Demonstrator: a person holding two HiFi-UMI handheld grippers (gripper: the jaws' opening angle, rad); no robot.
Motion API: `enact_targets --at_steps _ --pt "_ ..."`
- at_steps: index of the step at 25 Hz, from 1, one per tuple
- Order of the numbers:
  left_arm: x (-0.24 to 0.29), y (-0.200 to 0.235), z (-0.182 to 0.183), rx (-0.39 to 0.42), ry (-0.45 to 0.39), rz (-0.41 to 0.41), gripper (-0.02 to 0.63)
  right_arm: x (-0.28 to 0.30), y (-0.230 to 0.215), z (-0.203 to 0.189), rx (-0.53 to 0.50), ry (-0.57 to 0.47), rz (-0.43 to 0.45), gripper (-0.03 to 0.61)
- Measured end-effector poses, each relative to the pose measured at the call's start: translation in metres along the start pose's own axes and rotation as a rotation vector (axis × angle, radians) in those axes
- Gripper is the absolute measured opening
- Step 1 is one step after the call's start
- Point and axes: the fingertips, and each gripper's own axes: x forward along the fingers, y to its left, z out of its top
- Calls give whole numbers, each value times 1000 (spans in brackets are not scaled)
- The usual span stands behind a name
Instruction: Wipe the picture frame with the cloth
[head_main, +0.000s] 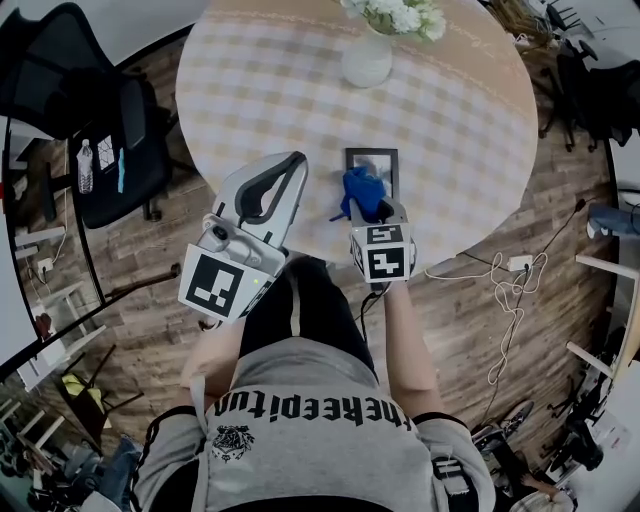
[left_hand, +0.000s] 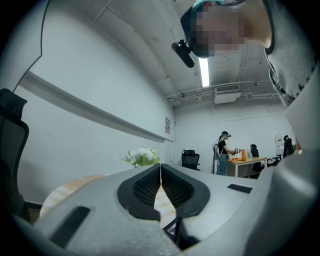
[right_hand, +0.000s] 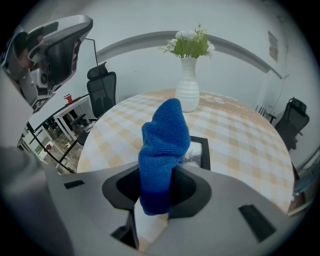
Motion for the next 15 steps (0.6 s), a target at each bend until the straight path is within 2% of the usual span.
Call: enact_targets --at_steps 3,7,15 --pt "4 -9 -7 22 36 7 20 -10 -5 -11 3 -1 3 120" --pt "1 -4 -6 20 17 3 20 -9 1 -12 7 -1 -3 120" --pt "1 -7 -11 18 43 -1 20 -9 -9 -13 13 -1 -23 120"
